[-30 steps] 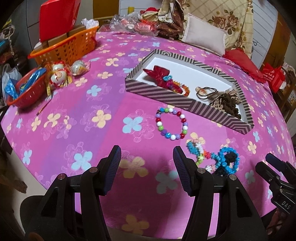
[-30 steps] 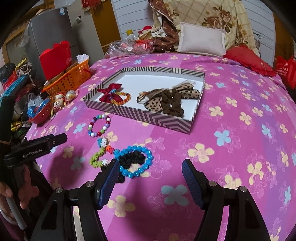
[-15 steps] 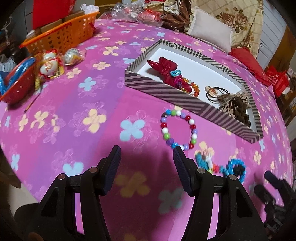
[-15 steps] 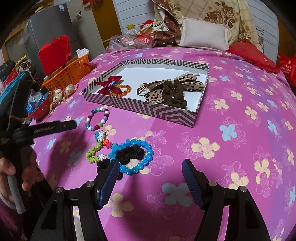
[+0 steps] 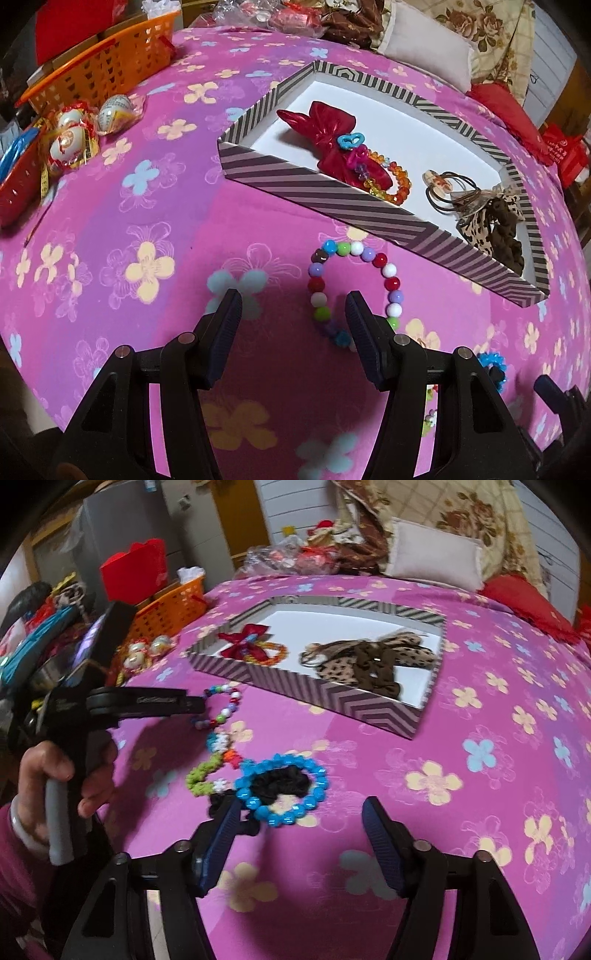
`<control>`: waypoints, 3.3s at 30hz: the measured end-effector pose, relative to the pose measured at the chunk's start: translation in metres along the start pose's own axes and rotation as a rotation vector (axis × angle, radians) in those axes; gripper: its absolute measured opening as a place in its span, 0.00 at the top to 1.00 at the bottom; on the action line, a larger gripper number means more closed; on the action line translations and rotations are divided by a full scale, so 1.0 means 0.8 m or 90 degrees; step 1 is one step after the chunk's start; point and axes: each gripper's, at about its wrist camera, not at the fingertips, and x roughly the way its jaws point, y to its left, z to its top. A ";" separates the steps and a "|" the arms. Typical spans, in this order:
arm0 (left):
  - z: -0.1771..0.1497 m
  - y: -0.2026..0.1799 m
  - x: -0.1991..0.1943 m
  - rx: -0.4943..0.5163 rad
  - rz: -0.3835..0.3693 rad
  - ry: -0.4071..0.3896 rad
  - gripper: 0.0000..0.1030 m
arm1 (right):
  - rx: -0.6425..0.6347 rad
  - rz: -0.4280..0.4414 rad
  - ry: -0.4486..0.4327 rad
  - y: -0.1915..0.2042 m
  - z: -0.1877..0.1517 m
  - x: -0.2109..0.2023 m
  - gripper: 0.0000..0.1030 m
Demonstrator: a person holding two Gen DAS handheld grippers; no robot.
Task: Organize jewelry
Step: 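Grasp the multicolour bead bracelet with the left tool while the right tool grasps the blue bracelet, then carry the multicolour bracelet with the left tool while the right tool carries the blue bracelet to the tray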
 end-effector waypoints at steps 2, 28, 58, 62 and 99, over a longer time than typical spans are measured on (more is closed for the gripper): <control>0.001 0.000 0.001 0.003 0.004 -0.001 0.44 | -0.020 0.007 0.001 0.009 0.000 0.002 0.50; 0.008 -0.024 0.012 0.050 0.039 -0.021 0.70 | -0.076 0.059 0.043 0.032 0.000 0.047 0.90; -0.002 0.007 -0.020 0.018 -0.011 -0.020 0.92 | -0.006 0.111 0.066 0.009 -0.017 0.001 0.86; -0.002 0.007 -0.015 0.016 -0.006 -0.015 0.92 | -0.039 0.089 0.052 0.022 -0.005 0.002 0.71; 0.009 -0.016 -0.051 0.042 -0.072 -0.040 0.92 | 0.135 0.203 -0.039 -0.029 0.015 -0.039 0.90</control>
